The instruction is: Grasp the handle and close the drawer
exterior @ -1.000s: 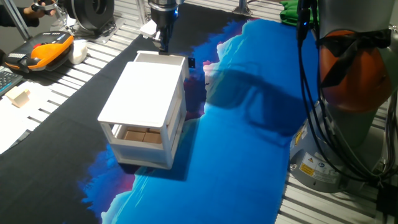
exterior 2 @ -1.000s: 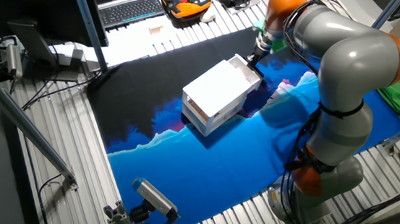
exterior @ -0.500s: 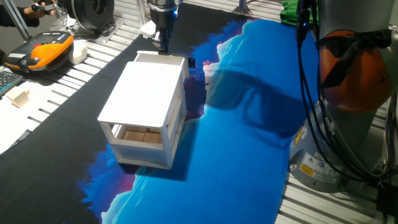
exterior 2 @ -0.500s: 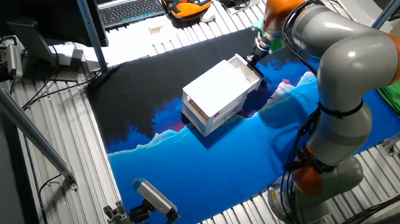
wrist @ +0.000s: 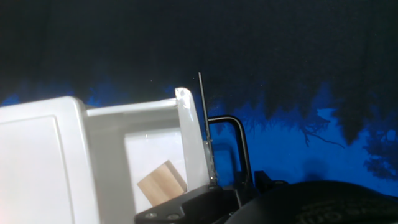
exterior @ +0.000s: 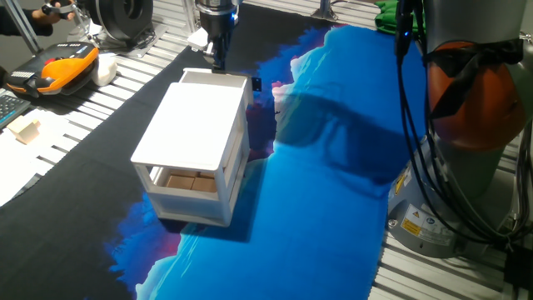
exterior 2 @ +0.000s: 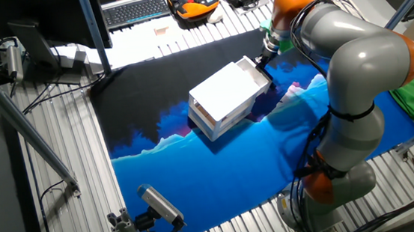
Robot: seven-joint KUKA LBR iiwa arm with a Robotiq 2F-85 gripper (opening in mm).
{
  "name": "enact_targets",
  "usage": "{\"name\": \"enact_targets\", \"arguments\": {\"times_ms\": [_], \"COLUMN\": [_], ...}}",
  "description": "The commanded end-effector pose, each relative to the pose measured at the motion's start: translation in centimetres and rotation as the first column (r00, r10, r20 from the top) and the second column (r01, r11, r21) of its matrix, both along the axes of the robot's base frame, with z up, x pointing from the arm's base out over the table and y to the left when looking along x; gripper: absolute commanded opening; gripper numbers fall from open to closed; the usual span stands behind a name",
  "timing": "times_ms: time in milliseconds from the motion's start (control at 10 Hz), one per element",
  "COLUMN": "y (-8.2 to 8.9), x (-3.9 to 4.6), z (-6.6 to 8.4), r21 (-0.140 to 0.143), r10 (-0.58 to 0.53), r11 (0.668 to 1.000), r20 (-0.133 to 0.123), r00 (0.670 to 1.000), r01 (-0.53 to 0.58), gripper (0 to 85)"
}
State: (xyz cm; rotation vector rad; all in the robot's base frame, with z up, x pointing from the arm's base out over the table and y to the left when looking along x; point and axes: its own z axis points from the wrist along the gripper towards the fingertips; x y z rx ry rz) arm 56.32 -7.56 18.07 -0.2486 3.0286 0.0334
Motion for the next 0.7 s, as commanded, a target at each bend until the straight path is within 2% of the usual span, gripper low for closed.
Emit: {"name": "enact_targets", "arguments": {"times_ms": [0,300,500,600], "y": [0.01,0.00,0.01,0.01], "x": [0.00,0.00,0.00,0.01], "z": [-0.01,-0.05,-0.04,-0.08], "r21": [0.000,0.001,0.019,0.029], "r10": [0.000,-0.001,0.014,0.037], "r11": [1.000,1.000,1.000,0.999], "r20": [-0.003,-0.003,0.003,0.015], "r00": [1.000,1.000,1.000,0.999], "r01": [0.000,0.001,-0.014,-0.037], "gripper": [17.0,17.0,17.0,17.0]}}
